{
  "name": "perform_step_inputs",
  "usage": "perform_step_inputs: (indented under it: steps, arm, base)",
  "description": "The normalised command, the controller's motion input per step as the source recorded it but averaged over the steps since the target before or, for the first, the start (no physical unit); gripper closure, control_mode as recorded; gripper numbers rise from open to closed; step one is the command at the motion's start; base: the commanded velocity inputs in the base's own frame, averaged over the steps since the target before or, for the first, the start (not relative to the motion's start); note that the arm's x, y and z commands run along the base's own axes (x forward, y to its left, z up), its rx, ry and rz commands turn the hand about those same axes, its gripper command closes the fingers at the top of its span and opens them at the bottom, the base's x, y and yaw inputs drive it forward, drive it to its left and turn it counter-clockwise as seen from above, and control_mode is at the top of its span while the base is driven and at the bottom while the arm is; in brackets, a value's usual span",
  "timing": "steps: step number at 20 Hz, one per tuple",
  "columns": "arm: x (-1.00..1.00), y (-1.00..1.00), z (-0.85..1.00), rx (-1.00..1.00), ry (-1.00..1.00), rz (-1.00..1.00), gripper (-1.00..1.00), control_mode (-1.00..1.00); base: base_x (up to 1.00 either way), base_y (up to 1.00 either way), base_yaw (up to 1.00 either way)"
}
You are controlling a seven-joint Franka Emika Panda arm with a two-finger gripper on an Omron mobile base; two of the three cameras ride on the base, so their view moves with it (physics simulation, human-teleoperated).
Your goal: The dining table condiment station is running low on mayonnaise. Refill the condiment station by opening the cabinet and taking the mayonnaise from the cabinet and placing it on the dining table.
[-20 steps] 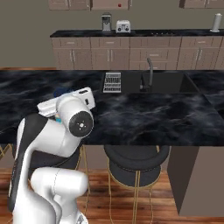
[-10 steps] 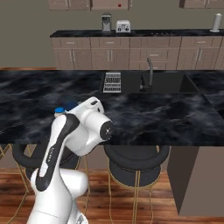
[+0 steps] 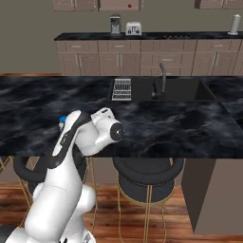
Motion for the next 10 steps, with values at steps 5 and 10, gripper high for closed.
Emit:
perform_step_inputs:
  steps: [5,10]
  arm:
    - [0.63,0.0,-0.27,0.0,0.09,0.01,1.0,-1.0]
    - [0.58,0.0,-0.31,0.05,0.0,0.06,1.0,-1.0]
  base:
    - [0.0,0.0,0.0]
    - [0.0,0.0,0.0]
